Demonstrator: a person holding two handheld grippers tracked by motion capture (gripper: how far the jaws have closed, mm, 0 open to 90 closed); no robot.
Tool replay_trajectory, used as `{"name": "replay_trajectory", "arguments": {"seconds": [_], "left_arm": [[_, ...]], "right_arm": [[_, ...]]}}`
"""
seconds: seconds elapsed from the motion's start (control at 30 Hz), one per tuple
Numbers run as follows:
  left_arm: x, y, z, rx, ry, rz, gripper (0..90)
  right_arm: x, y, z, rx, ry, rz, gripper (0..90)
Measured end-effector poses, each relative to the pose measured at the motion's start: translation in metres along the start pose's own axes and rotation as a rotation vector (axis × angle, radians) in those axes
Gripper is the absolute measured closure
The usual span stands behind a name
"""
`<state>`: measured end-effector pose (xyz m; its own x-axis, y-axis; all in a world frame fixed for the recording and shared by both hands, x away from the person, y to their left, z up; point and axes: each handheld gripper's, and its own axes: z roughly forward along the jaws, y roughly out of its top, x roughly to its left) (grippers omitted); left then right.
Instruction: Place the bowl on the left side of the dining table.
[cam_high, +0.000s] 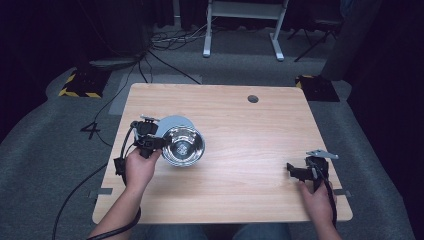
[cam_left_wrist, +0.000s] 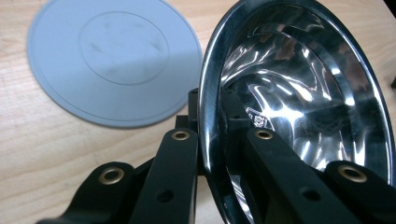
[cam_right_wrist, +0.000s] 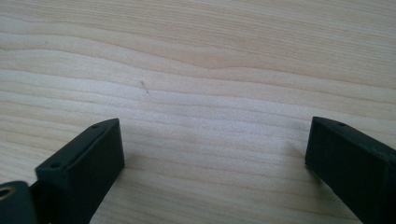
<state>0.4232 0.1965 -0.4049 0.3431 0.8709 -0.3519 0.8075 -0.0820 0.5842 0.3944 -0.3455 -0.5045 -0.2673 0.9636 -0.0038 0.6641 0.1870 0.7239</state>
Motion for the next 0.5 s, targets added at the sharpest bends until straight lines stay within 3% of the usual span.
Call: {"name": "replay_trajectory", "arguments": {"seconds": [0.17, 0.5], "left_arm": [[0.007, 0.009, 0.001, -0.016, -0.001, -0.026, 85.8], [0.015, 0.028, 0.002, -0.025, 0.013, -0.02, 85.8]], "right_arm": [[0.0, 0.0, 0.0, 0.0, 0.0, 0.0, 4.3], [0.0, 0.0, 0.0, 0.0, -0.004, 0.0, 4.2]]}}
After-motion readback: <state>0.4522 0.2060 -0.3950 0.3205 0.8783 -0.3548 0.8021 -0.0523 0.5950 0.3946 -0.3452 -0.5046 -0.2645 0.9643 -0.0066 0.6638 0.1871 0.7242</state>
